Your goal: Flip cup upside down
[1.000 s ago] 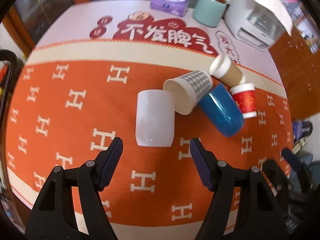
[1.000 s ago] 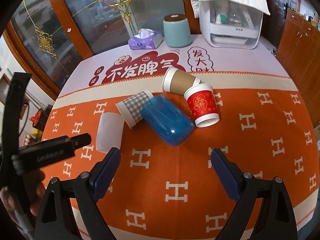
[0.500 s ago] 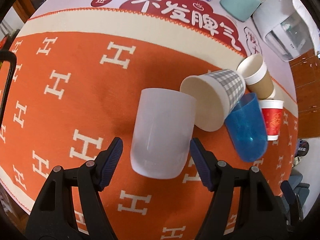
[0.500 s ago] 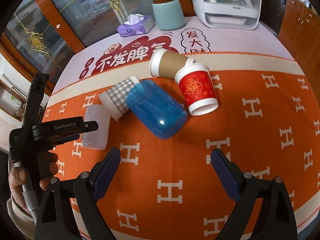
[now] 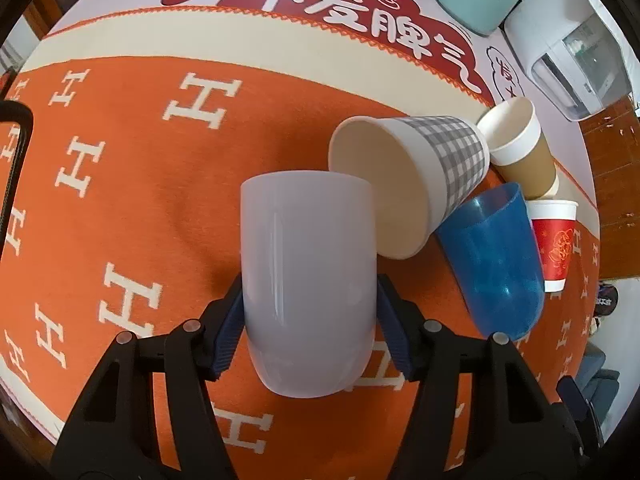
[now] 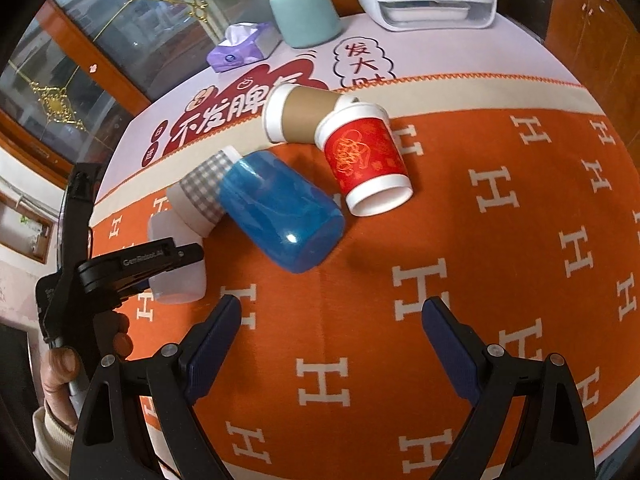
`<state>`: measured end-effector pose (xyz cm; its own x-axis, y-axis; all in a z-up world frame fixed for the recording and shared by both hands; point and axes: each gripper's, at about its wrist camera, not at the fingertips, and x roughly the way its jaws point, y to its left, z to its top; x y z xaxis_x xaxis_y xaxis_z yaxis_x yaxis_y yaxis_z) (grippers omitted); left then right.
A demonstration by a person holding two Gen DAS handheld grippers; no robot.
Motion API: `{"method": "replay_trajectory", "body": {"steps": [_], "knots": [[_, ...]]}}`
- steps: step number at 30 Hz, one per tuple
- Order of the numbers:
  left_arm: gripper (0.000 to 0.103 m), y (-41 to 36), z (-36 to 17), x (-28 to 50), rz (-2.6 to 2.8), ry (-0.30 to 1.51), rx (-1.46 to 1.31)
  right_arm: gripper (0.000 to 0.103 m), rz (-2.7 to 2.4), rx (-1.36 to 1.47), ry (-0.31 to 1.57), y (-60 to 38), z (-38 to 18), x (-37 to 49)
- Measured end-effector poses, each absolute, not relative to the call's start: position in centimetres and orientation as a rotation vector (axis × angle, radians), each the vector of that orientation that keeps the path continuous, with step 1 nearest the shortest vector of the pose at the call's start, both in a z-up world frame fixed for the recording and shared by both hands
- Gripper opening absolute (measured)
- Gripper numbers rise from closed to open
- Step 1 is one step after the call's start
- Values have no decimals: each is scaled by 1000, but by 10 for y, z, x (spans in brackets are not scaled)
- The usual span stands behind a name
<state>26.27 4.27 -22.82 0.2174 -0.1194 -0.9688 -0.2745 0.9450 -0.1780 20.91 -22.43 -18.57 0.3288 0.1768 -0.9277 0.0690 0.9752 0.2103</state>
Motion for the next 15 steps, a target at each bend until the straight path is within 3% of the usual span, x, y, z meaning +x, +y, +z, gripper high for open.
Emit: {"method": "replay_trajectory", "body": {"steps": [15], "knots": [[58,29,-198,203,-40,1276,-117,93,40,258,1259,-237,-197,196]]}}
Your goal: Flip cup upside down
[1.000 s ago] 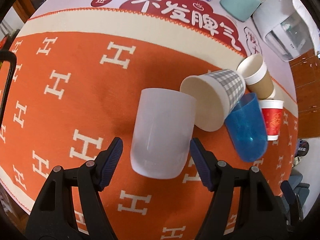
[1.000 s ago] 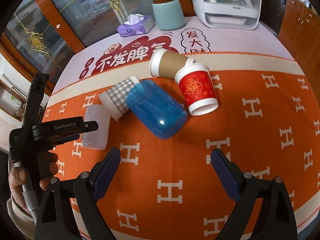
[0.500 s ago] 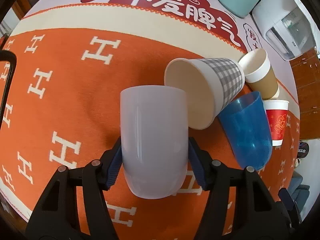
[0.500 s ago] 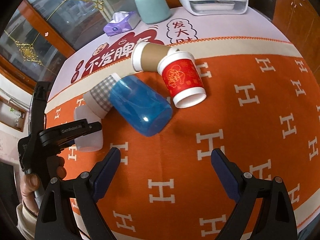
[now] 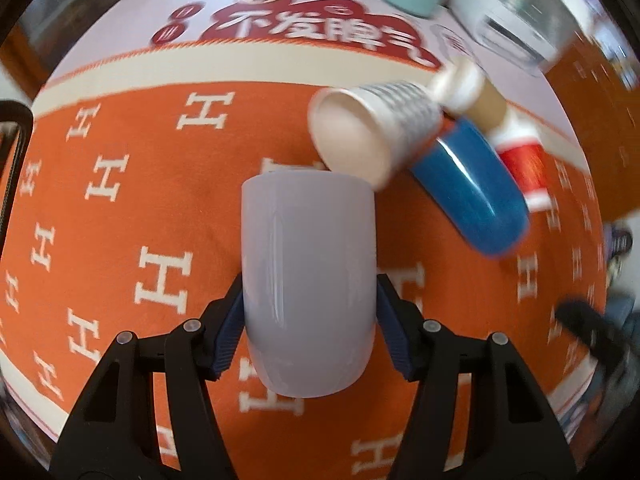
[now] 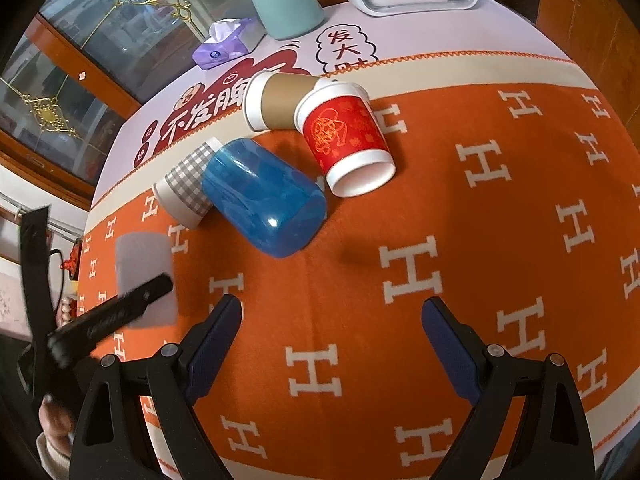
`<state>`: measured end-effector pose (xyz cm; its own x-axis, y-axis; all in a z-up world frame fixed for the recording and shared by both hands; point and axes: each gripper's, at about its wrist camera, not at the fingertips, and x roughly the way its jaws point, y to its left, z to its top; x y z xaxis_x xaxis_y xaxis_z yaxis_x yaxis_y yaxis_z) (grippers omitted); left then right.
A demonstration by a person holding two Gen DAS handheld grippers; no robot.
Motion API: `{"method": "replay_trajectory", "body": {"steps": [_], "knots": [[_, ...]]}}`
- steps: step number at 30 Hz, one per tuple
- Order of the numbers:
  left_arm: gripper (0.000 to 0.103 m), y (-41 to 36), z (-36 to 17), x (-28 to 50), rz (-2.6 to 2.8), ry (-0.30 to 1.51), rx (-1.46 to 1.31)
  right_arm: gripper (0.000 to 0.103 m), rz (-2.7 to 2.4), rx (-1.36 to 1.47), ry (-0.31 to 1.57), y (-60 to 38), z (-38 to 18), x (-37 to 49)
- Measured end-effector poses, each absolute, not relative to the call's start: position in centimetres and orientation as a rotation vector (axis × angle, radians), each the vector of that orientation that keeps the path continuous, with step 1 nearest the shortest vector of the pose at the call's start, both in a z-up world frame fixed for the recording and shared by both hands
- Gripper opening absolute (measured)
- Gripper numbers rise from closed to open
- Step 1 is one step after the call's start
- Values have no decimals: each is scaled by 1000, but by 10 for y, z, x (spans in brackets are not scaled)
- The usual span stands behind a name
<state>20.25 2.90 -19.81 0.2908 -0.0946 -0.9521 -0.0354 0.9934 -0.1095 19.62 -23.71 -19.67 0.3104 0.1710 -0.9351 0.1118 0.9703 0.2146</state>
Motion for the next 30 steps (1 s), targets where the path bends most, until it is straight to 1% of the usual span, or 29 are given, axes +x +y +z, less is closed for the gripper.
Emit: {"method": "replay_trajectory", "body": {"steps": [4,10,14,19,23,29,30], "knots": [[58,6,-183,167,-177,1253,60,93,18,270,1265,-248,-195,183],[58,-42,-176,110,-444,1163,434,93,-23,280,1281,-263,-196,154],[58,-71,-184,74,-619,1110,621,93,-61,307,1289,-277,-199,131],[58,-96,-211,32,-822,1070,886,93,-112,348,1296,-294,-204,103],[58,-103,-221,20,-919,1025,1001,93,-120,370,1312,-300,-209,83],[59,-115,-230,20,-993,1022,1049,93,-95,380,1352,-298,-221,62],[63,-116,-230,20,-995,1018,1051,93,-90,384,1356,-297,-222,59]]}}
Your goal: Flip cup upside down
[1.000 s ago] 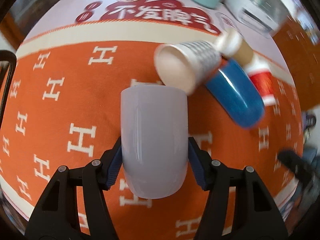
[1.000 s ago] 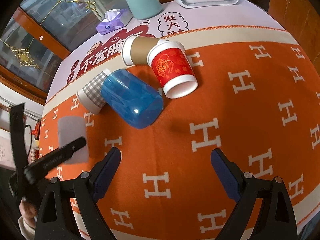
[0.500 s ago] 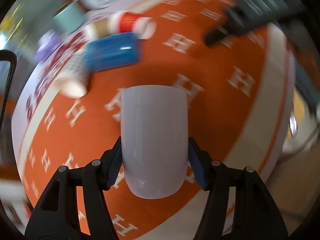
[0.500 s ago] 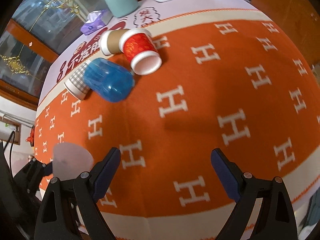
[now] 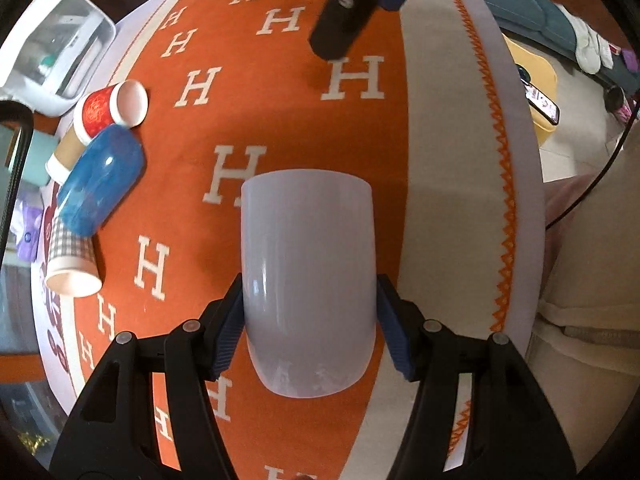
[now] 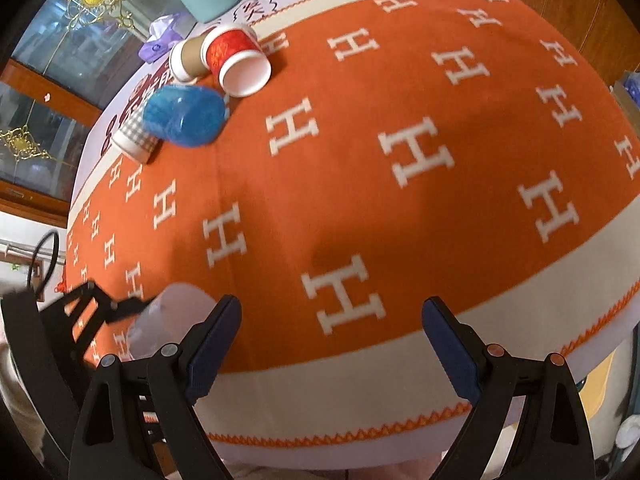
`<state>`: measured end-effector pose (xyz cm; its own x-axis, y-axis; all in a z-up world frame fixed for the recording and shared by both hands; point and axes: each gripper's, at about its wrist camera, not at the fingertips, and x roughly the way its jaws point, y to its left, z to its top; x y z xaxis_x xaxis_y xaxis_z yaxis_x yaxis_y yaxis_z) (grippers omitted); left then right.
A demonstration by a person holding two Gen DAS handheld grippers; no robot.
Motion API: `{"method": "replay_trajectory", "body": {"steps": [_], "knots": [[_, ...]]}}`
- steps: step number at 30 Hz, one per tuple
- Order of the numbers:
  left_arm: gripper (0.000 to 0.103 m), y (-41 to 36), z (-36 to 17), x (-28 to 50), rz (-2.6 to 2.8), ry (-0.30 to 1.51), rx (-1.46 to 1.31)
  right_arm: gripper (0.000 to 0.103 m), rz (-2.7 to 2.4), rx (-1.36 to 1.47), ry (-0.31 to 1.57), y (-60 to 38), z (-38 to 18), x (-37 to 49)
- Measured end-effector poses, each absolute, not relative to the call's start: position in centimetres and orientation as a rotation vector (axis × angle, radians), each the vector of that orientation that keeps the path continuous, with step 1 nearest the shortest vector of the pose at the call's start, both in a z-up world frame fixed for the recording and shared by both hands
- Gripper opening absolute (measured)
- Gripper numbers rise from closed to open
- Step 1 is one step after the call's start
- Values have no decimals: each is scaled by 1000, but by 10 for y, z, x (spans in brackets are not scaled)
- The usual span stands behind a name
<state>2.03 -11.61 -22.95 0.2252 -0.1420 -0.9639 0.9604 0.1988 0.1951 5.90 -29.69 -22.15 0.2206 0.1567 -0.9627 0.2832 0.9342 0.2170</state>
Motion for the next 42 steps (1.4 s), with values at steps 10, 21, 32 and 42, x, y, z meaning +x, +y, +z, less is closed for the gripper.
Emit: {"method": "replay_trajectory", "body": {"steps": [10,21,32,42], "knots": [[86,-112,-200,31,-974,1011,977,93,-41,364,1343,-286,-212,56],[85,-52,-135,38,-744,1065,664,92,184,91,1298,-223,-175,74],[66,25,-131,42,-397,1200,202,90,524,-377,1220,-123,-151,77],[64,64,-156,30,-135,1240,-38,90,720,-702,1199,-69,-171,72]]}}
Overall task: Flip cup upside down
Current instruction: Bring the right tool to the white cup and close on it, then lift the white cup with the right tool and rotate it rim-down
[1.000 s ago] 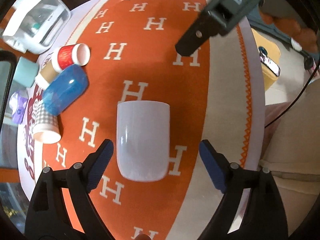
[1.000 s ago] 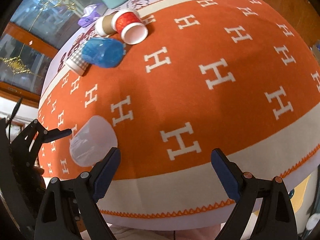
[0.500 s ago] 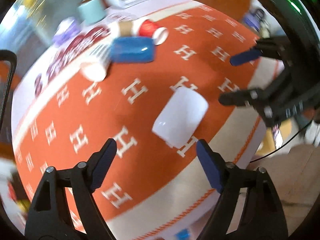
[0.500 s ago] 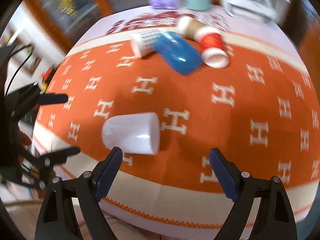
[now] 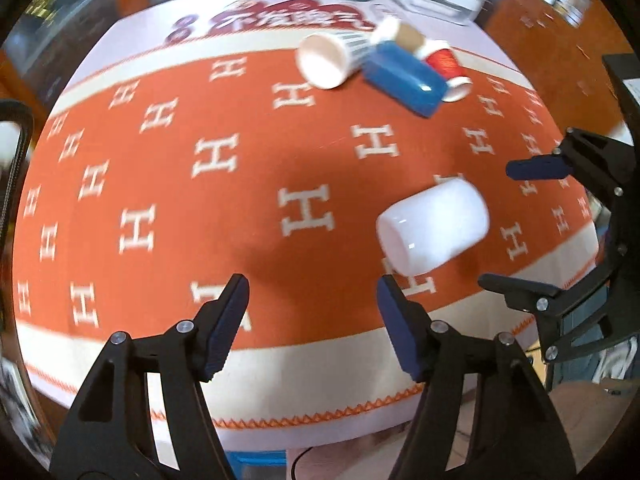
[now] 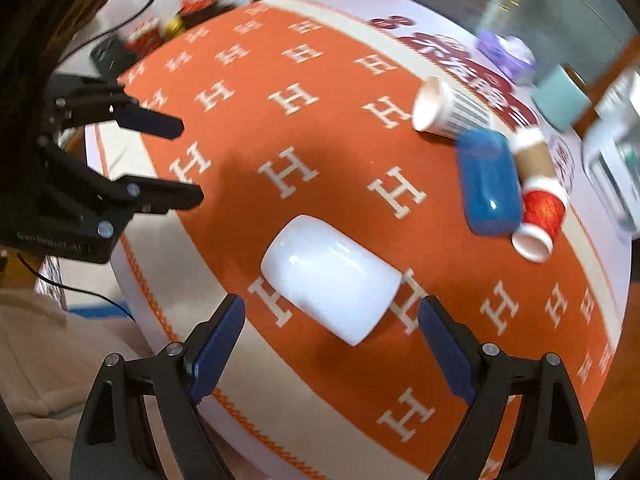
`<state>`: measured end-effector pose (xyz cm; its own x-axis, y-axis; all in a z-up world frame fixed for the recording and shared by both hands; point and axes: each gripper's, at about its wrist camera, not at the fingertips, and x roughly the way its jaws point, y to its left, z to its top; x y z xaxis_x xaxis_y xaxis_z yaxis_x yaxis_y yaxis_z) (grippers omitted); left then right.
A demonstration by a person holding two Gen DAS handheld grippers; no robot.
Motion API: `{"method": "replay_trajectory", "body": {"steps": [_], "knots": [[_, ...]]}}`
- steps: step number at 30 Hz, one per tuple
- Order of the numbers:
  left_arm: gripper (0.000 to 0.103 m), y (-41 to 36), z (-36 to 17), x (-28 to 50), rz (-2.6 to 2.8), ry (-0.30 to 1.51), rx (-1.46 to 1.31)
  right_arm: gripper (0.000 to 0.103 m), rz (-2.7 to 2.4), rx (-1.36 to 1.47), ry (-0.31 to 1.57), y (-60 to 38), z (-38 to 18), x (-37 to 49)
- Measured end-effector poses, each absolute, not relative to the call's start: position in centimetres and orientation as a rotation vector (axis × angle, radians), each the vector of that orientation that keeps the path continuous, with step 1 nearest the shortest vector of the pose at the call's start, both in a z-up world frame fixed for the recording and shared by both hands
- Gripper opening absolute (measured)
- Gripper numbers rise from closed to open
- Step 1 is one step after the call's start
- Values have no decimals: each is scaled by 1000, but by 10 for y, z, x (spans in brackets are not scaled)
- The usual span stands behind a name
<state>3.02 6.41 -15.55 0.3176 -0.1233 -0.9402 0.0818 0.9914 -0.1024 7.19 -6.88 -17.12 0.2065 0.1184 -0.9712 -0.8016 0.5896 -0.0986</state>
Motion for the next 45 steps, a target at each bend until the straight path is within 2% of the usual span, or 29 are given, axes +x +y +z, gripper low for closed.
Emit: {"method": "replay_trajectory", "body": {"steps": [16,21,26,28,29,36,42,45], "knots": [[64,96,-206,-1,69,1322,-258,89,826,-1344,1055,-15,-246,46],[64,105,-215,-9,105,1334,-292,77,825,-1474,1058,-8,-273,45],[64,110,-222,-14,125,1350,-317,72,810,-1563,1044,-4,-291,51],[64,110,-224,-14,124,1354,-323,64,805,-1583,1046,-3,-296,54],[64,111,-224,-14,125,1356,-323,64,801,-1590,1045,-2,-298,54],[64,107,-223,-9,103,1355,-303,62,821,-1487,1087,0,-285,69],[64,97,-212,4,60,1334,-239,62,827,-986,1321,-18,-238,117],[64,88,-204,14,32,1313,-191,62,812,-724,1354,-37,-218,140]]}}
